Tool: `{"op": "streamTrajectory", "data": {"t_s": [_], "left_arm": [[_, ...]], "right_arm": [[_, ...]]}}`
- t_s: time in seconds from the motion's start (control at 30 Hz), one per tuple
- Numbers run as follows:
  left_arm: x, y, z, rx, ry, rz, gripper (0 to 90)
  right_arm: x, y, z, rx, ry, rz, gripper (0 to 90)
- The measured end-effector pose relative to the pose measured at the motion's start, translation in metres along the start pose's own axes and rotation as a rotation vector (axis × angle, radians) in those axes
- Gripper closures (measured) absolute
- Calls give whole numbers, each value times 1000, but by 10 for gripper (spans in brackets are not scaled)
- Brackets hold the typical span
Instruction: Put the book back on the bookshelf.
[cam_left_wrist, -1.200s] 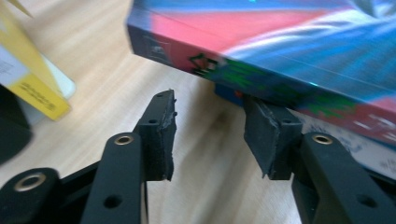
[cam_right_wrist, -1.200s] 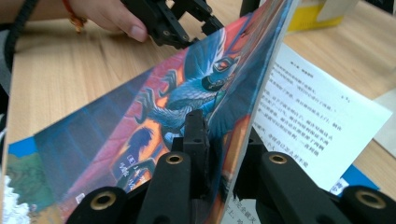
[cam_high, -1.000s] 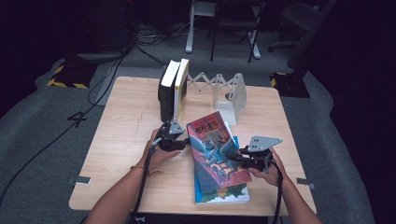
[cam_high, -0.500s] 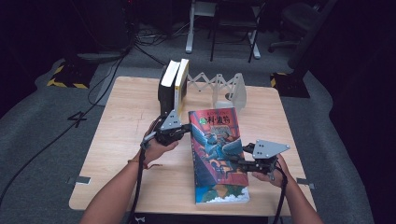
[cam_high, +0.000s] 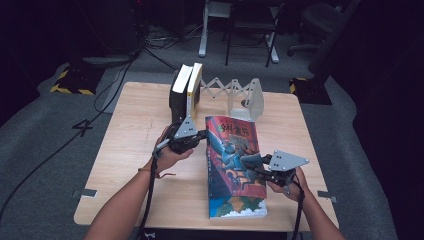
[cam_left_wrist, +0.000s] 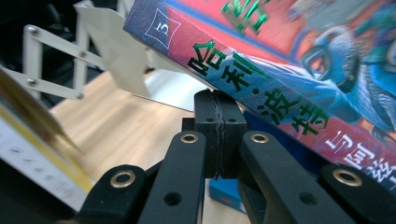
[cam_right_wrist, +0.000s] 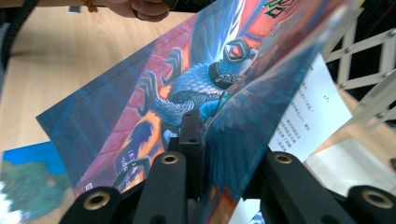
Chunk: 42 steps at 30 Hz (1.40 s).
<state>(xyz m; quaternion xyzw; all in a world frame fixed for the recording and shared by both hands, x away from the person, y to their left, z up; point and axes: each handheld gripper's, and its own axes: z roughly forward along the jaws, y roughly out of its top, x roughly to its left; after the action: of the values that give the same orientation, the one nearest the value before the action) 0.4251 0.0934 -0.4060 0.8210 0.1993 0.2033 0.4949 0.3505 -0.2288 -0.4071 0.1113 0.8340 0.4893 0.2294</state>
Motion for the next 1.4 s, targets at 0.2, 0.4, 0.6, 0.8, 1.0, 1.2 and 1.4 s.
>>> {"op": "streamTrajectory", "data": {"t_s": [0.2,0.4,0.6,0.8,1.0,1.2,1.4], "left_arm": [[8,13,-7,-53,-6,-22,898],[10,12,-5,-55,-20,-48,869],[12,15,-6,-76,-56,-48,880],[4,28,-9,-102,-90,-4,886],[-9,40,-16,-142,-111,26,886],[-14,39,-25,-132,-89,45,837],[-25,28,-37,-102,-30,38,705]], "right_arm": [[5,5,-2,-63,-72,-61,817],[15,-1,-7,-82,-58,-66,826],[12,0,-8,-87,-35,-60,767],[7,12,-11,-86,4,-48,591],[-4,24,-22,-119,-15,45,700],[-1,25,-27,-131,-17,22,831],[9,28,-27,-139,-22,-22,838]]}}
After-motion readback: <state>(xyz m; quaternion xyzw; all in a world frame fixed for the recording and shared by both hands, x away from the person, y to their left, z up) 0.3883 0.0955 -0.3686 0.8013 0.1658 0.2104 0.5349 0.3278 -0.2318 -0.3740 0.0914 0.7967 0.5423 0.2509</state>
